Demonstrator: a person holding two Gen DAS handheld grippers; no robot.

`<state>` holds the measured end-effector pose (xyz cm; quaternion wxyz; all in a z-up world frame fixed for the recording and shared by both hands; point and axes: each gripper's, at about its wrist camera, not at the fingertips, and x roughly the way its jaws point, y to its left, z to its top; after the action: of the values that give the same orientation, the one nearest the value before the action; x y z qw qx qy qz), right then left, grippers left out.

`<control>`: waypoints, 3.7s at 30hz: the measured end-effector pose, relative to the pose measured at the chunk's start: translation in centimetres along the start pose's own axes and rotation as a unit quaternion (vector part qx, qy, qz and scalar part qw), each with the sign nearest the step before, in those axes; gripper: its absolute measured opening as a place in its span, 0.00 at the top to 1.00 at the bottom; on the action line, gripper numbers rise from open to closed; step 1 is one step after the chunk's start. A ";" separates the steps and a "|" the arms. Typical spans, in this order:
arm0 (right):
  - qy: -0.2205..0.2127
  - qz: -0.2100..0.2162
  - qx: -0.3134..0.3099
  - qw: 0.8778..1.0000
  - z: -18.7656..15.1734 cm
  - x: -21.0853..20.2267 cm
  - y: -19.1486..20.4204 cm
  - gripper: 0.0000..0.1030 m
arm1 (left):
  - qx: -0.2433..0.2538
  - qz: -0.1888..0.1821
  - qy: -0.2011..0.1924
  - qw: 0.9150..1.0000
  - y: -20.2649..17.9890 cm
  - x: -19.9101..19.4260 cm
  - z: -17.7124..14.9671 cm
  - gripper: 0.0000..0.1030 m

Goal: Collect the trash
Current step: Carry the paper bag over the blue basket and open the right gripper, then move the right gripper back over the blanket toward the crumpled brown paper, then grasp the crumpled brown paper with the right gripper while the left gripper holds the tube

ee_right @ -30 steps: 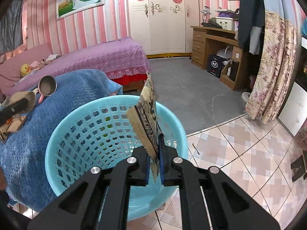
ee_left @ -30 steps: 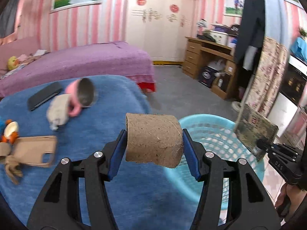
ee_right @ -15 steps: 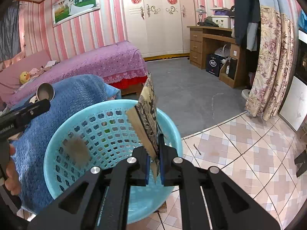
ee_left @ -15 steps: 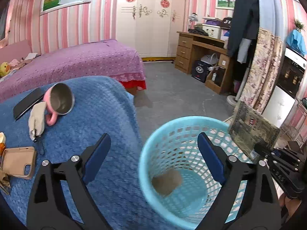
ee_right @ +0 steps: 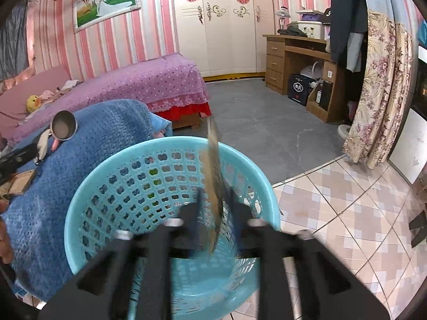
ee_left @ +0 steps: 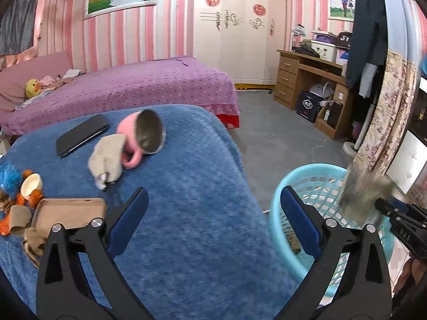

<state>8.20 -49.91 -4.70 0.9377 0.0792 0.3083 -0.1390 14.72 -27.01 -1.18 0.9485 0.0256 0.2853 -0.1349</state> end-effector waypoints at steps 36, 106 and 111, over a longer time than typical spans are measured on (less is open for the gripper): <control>-0.052 0.037 -0.107 0.992 1.9 -1.5 22.6 0.04 | -0.086 0.145 -0.007 0.986 25.2 -8.2 -2.9 0.05; 0.030 0.222 -0.245 0.943 -6.8 -3.6 45.8 0.58 | -0.115 0.167 0.027 0.979 39.1 -9.8 -8.7 0.62; 0.011 0.231 -0.237 0.944 -6.2 -4.4 44.5 0.60 | -0.112 0.164 0.025 0.980 38.3 -10.0 -8.3 0.62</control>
<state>15.09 -5.31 -4.20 0.9322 -0.0747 0.3162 0.1593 12.66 13.33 -3.73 0.9473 -0.0309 0.3138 0.0559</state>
